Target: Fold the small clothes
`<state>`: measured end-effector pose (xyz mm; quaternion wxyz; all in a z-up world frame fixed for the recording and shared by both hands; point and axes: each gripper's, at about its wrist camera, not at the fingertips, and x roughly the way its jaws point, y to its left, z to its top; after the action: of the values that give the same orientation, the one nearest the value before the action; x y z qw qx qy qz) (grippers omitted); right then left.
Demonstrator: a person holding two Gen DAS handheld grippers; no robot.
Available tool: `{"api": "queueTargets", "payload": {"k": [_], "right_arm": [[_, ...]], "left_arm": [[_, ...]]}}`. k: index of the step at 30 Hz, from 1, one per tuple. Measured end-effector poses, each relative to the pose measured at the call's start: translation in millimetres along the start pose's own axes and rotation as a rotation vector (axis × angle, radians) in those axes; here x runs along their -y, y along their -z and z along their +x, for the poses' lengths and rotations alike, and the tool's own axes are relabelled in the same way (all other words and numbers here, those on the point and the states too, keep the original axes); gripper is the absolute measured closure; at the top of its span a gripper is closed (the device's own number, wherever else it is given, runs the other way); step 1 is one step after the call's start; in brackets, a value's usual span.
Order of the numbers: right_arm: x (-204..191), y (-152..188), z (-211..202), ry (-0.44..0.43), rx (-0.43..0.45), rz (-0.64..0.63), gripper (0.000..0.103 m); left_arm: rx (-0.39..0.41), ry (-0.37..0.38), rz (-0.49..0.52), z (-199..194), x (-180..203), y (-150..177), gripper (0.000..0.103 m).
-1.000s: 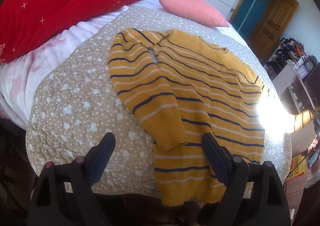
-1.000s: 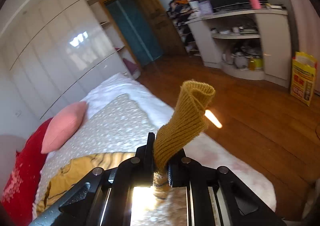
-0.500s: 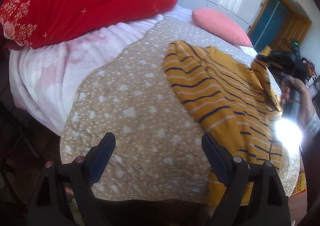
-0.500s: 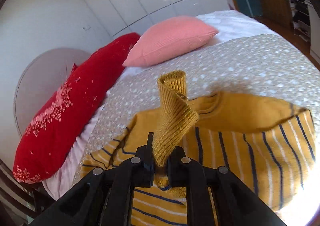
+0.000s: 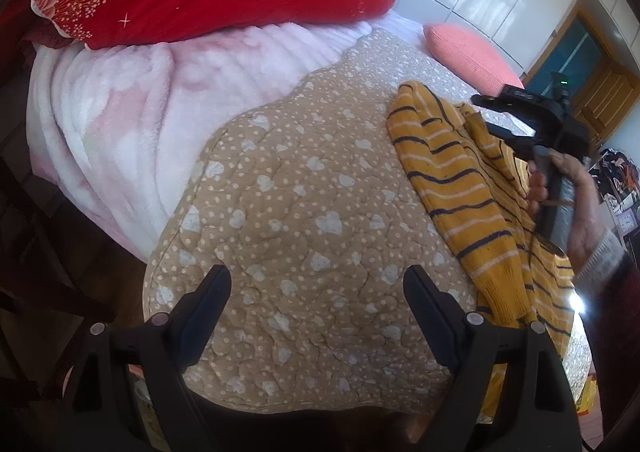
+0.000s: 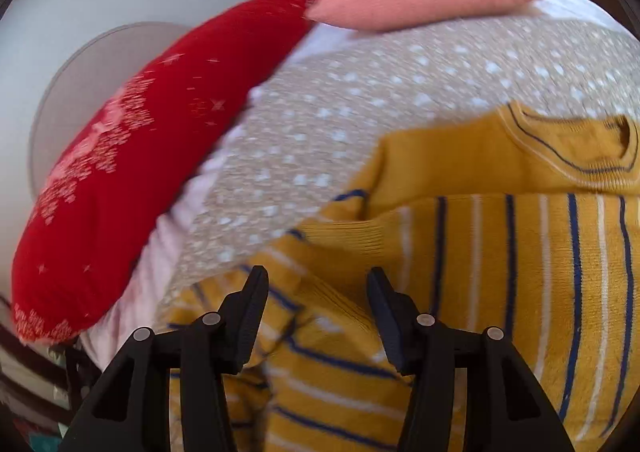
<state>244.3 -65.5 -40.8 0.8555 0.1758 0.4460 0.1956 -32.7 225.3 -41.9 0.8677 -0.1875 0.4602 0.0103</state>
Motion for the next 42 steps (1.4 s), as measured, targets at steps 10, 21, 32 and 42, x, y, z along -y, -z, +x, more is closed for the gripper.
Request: {"api": "queueTargets", "payload": {"k": [10, 21, 32, 42], "right_arm": [[-36.7, 99.1, -83.1, -0.150, -0.155, -0.162, 0.042], [-72.9, 152.8, -74.6, -0.132, -0.231, -0.338, 0.094], [-4.6, 28.9, -208.8, -0.083, 0.180, -0.182, 0.094], [138.4, 43.0, -251.4, 0.577, 0.176, -0.222, 0.058]], "left_arm": [[0.028, 0.005, -0.018, -14.2, 2.2, 4.4, 0.016], [0.049, 0.005, 0.005, -35.3, 13.9, 12.9, 0.016], [0.064, -0.006, 0.053, -42.6, 29.4, 9.9, 0.016], [0.004, 0.020, 0.113, -15.8, 63.6, 11.9, 0.016]]}}
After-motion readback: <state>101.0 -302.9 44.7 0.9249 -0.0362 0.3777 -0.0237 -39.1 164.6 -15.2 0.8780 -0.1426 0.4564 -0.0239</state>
